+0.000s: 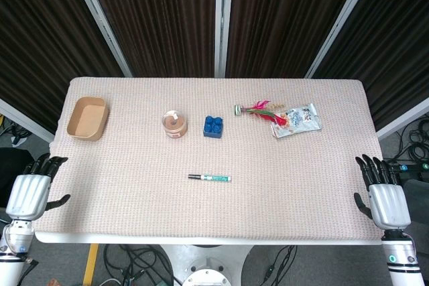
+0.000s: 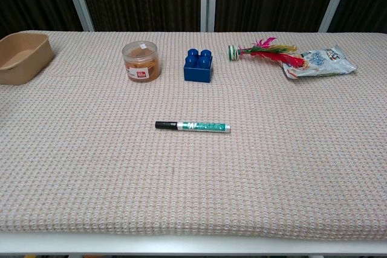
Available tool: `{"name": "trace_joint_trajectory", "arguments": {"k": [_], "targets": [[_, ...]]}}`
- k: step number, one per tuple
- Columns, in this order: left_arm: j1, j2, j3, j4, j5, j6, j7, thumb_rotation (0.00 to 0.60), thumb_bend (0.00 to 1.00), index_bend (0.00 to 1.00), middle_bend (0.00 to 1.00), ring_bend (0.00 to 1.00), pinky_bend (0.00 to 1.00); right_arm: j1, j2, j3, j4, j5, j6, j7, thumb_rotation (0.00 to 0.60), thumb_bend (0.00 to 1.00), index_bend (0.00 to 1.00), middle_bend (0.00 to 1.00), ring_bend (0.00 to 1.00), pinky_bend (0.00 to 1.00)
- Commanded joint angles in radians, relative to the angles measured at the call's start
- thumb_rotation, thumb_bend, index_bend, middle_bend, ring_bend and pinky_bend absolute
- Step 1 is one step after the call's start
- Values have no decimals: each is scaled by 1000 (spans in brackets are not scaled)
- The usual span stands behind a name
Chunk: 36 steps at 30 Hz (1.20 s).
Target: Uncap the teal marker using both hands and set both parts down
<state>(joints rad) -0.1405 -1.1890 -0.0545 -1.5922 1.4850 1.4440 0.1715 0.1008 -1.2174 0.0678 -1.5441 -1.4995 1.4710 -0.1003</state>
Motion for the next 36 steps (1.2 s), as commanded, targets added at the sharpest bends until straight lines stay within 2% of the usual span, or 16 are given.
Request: {"name": "trace_joint_trajectory", "arguments": {"k": [1, 7, 11, 15, 17, 19, 21, 24, 27, 31, 36], "targets": [[-2, -3, 4, -2, 1, -5, 3, 600, 0, 192, 221, 120, 255, 2, -5, 3, 7, -12, 11, 13, 600, 243, 0, 82, 0, 102], [-5, -19, 10, 5, -2, -16, 4, 600, 0, 191, 221, 120, 255, 11, -13, 8, 9, -18, 9, 6, 600, 245, 0, 104, 0, 134], [-11, -22, 4, 0, -11, -23, 12, 600, 0, 191, 221, 120, 255, 22, -22, 18, 0, -12, 1, -2, 600, 308, 0, 127, 0, 148], [-19, -26, 7, -9, -6, -32, 24, 600, 0, 191, 221, 120, 255, 37, -47, 32, -10, -10, 0, -45, 600, 343, 35, 168, 43, 218], [-21, -32, 9, -5, -1, -30, 36, 600, 0, 191, 221, 120, 253, 48, -52, 43, -18, -6, -5, -74, 600, 343, 58, 194, 108, 273], [-20, -43, 10, -4, -8, -35, 37, 600, 0, 191, 221, 120, 246, 63, -66, 65, -40, 8, -5, -102, 600, 333, 100, 237, 242, 402], [-23, -48, 14, -10, -15, -47, 39, 600, 0, 191, 221, 120, 241, 82, -78, 82, -78, 22, -20, -133, 600, 327, 202, 283, 439, 591], [-31, -44, 18, -12, -17, -64, 60, 600, 0, 192, 221, 120, 239, 122, -84, 99, -145, 42, -67, -216, 600, 327, 344, 324, 639, 770], [-35, -42, 18, -19, -20, -72, 58, 600, 0, 191, 221, 120, 239, 171, -87, 116, -233, 119, -156, -326, 600, 327, 379, 395, 782, 901], [-41, -40, 25, -18, -27, -92, 52, 600, 0, 192, 221, 120, 239, 254, -91, 147, -331, 254, -281, -448, 600, 327, 379, 406, 840, 956], [-48, -31, 34, -22, -35, -118, 60, 600, 0, 192, 221, 120, 240, 355, -180, 173, -370, 398, -324, -626, 600, 327, 379, 411, 840, 956]]}}
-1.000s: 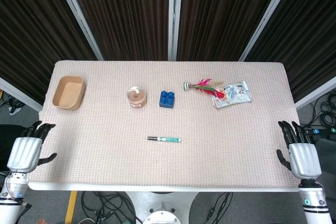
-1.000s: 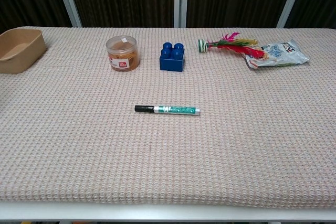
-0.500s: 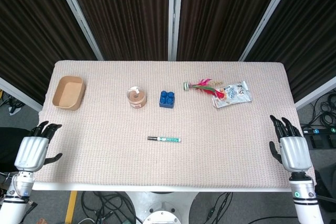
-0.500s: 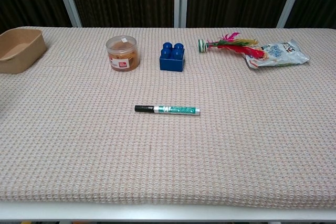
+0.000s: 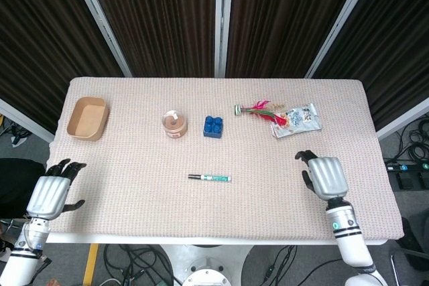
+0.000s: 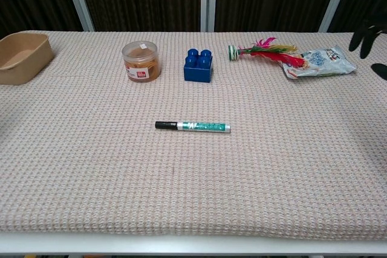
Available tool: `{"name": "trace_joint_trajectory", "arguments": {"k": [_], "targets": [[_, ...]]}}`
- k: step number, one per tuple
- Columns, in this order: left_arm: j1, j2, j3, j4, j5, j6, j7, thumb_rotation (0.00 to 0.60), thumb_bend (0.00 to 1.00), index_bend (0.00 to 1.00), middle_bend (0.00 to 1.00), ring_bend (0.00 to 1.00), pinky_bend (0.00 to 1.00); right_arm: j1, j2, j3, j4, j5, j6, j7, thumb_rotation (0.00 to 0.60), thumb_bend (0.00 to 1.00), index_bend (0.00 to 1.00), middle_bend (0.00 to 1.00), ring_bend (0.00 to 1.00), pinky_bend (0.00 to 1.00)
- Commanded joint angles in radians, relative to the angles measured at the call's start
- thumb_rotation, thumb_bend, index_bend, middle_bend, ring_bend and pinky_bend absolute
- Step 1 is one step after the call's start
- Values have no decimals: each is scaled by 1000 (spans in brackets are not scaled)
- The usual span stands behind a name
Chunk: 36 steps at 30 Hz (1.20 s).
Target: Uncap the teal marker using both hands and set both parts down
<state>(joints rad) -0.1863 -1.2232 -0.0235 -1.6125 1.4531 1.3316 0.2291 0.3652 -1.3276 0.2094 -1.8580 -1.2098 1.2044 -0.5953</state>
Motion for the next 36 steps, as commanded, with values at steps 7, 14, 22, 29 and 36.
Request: {"name": "trace_joint_trajectory", "arguments": {"k": [7, 14, 22, 29, 36], "targets": [[-11, 15, 13, -11, -5, -28, 0, 600, 0, 193, 221, 120, 241, 201, -252, 40, -41, 325, -15, -336, 600, 292, 422, 435, 851, 956], [-22, 24, 13, -23, -6, -42, 0, 600, 0, 194, 221, 120, 241, 283, -385, 31, 25, 406, 76, -452, 600, 293, 422, 436, 851, 956], [-28, 27, 14, -28, -7, -47, -1, 600, 0, 194, 221, 120, 241, 338, -500, 38, 118, 439, 110, -469, 600, 295, 372, 428, 850, 956], [-27, 29, 21, -22, -10, -49, -10, 600, 0, 194, 221, 120, 241, 383, -568, 40, 187, 474, 97, -482, 600, 295, 358, 417, 851, 956], [-27, 25, 24, -14, -15, -54, -17, 600, 0, 194, 221, 120, 241, 409, -615, 28, 245, 490, 104, -500, 600, 294, 358, 408, 850, 956]]}}
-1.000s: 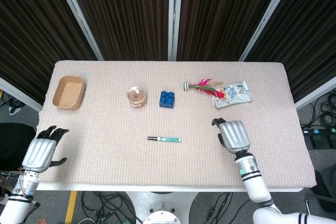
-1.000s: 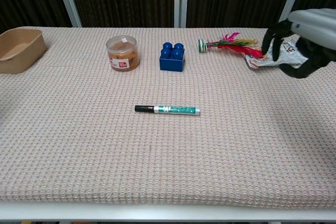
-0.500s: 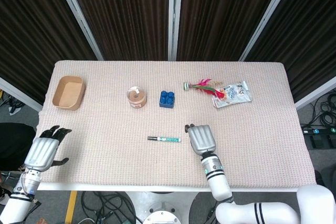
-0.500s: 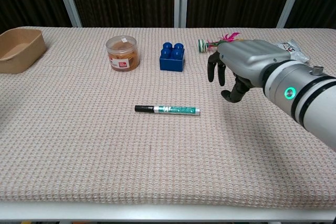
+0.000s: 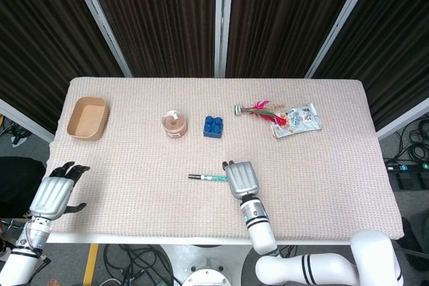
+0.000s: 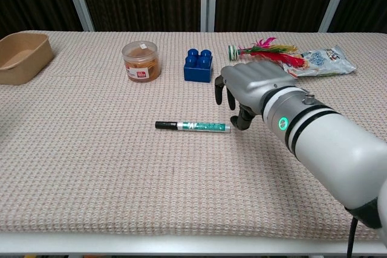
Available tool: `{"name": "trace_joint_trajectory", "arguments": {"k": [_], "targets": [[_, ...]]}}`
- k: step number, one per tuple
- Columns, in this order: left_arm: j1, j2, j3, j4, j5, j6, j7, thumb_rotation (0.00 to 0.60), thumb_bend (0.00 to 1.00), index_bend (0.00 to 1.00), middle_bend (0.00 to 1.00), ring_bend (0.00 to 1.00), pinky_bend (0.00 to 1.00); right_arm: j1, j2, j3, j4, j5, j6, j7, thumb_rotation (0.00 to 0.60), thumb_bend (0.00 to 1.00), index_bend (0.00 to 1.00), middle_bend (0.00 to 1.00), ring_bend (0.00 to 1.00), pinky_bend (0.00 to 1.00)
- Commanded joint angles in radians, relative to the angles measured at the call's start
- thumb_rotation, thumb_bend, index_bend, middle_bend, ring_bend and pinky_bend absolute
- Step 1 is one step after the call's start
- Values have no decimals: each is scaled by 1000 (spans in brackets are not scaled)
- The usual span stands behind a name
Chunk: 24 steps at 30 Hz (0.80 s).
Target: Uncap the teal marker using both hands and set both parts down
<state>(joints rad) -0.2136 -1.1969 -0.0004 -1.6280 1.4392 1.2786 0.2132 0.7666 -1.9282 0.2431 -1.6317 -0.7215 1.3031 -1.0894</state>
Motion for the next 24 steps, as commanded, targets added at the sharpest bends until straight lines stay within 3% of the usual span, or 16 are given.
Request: {"name": "trace_joint_trajectory", "arguments": {"k": [1, 24], "targets": [[0, -2, 2, 3, 0, -1, -2, 600, 0, 194, 221, 120, 241, 11, -22, -9, 29, 1, 9, -9, 600, 294, 358, 403, 850, 956], [10, -15, 13, 50, -6, -1, -37, 600, 0, 202, 221, 120, 241, 37, -184, -2, 244, -20, 14, -1, 600, 294, 357, 396, 850, 956]]}}
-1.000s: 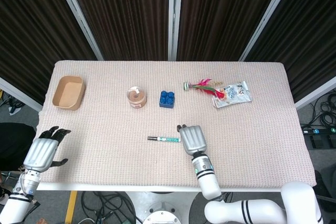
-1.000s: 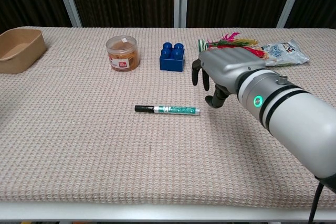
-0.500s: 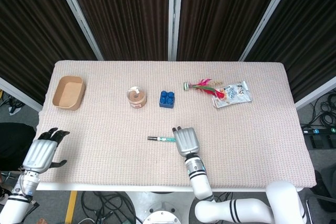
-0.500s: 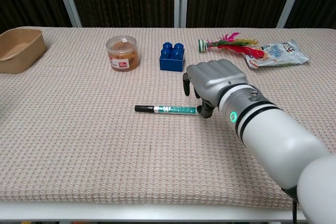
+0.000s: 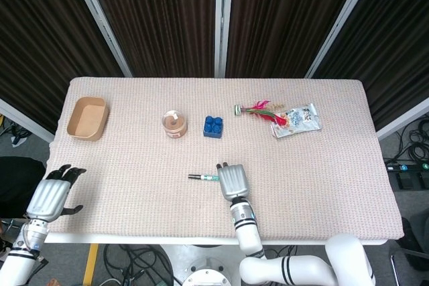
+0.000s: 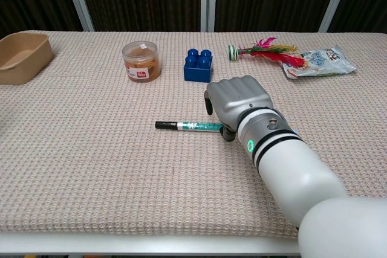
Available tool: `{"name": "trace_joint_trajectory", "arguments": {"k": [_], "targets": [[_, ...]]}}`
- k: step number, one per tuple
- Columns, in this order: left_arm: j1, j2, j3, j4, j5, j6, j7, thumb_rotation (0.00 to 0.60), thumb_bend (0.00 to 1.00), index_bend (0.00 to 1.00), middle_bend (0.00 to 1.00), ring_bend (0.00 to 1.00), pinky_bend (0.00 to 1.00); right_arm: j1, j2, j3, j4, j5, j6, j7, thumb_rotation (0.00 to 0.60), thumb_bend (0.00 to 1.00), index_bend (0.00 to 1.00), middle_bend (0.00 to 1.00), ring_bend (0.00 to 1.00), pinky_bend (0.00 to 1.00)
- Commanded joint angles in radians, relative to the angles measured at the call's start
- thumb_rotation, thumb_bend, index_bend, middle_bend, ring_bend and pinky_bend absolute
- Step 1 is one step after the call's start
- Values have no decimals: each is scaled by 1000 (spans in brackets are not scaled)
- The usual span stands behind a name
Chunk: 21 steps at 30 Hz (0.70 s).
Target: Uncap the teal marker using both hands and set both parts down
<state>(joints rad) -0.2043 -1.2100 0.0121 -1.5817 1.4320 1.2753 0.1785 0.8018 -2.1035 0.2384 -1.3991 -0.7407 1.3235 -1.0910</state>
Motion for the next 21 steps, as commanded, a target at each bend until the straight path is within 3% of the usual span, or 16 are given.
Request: {"name": "trace_joint_trajectory", "arguments": {"k": [1, 21], "targets": [[2, -5, -1, 7, 2, 6, -4, 600, 0, 202, 221, 120, 241, 2, -12, 4, 18, -1, -8, 0, 600, 294, 357, 396, 850, 956], [10, -14, 3, 43, -2, 5, -37, 600, 0, 206, 221, 120, 241, 0, -81, 18, 113, -24, -36, -2, 600, 296, 392, 410, 850, 956]]}}
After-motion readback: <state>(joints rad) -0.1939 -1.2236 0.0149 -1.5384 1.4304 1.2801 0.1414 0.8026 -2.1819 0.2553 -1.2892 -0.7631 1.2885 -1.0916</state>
